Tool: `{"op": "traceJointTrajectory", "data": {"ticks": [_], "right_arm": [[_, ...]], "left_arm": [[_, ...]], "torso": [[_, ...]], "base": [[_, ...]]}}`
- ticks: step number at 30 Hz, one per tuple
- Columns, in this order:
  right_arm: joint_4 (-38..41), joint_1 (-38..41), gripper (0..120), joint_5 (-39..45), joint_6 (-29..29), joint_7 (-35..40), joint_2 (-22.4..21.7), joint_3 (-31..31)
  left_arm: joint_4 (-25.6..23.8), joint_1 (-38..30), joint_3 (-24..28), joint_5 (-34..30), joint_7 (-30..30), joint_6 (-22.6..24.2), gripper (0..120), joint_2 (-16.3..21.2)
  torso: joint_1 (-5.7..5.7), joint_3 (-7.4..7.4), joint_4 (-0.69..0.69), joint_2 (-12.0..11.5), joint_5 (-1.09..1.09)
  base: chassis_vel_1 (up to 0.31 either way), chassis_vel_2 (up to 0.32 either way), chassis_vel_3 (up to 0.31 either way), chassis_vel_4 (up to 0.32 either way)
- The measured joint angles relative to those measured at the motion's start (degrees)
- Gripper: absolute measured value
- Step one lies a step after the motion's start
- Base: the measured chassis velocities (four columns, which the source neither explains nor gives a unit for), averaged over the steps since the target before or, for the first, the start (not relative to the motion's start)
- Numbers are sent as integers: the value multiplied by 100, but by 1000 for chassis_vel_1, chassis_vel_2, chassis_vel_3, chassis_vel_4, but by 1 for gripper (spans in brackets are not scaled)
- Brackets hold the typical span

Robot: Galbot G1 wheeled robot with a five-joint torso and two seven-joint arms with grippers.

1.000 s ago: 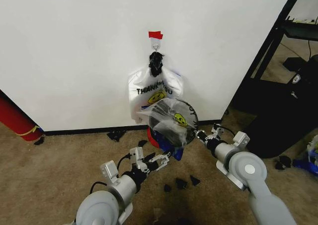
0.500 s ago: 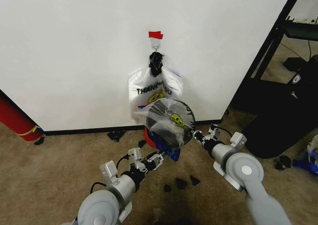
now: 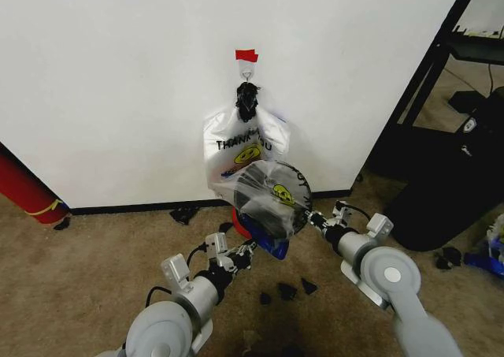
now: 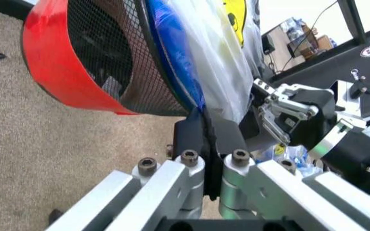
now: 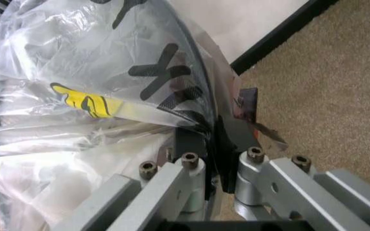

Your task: Pick up the garbage bag from the wall and place it over the trash bin.

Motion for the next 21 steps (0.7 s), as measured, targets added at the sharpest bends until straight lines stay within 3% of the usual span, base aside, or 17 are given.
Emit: {"op": "traceJointTrajectory", "data": {"ticks": [5, 21], "right_arm": [[33, 3, 1, 83, 0, 17, 28, 29], [75, 9, 1, 170, -100, 49, 51, 18]], "left_arm": [[74, 39, 0, 56, 3, -23, 0, -15], [963, -155, 84, 355, -110, -139, 0, -49]], "torso": [[0, 0, 0, 0, 0], [0, 0, 0, 0, 0]], "base": [[0, 0, 0, 0], [0, 0, 0, 0]]}}
